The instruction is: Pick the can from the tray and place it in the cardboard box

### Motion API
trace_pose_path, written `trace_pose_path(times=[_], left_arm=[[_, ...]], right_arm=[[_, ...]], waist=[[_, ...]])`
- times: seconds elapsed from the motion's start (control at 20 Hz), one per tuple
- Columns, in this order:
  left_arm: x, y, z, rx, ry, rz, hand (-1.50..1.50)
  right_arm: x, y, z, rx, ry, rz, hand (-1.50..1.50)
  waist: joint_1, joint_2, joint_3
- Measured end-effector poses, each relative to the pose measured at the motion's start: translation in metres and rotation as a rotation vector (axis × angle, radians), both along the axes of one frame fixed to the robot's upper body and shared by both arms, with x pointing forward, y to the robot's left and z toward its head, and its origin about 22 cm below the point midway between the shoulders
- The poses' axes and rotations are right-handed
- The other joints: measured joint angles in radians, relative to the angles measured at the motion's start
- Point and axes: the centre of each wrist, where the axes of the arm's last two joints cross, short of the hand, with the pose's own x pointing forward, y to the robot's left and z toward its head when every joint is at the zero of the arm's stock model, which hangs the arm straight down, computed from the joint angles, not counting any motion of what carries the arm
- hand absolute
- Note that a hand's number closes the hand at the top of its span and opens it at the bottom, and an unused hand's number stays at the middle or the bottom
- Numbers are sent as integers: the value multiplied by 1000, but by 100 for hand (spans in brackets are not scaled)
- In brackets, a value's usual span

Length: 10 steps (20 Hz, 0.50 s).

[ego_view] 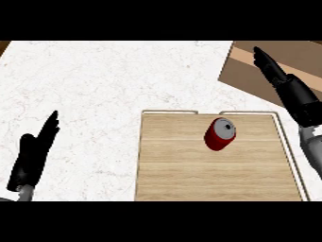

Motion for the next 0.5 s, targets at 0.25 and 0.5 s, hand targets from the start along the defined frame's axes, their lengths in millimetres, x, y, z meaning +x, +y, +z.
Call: trace_pose_path(times=[0.25,0.5], left_arm=[[14,-23,20,-35,-129,-147,0],[21,-43,33,-69,-210,-263,0]], right_arm=[[-17,23,-31,59,113,-196,-150],[-30,9,-48,-140,75,-393,-150]], waist=[[-20,5,24],[-77,-9,25]])
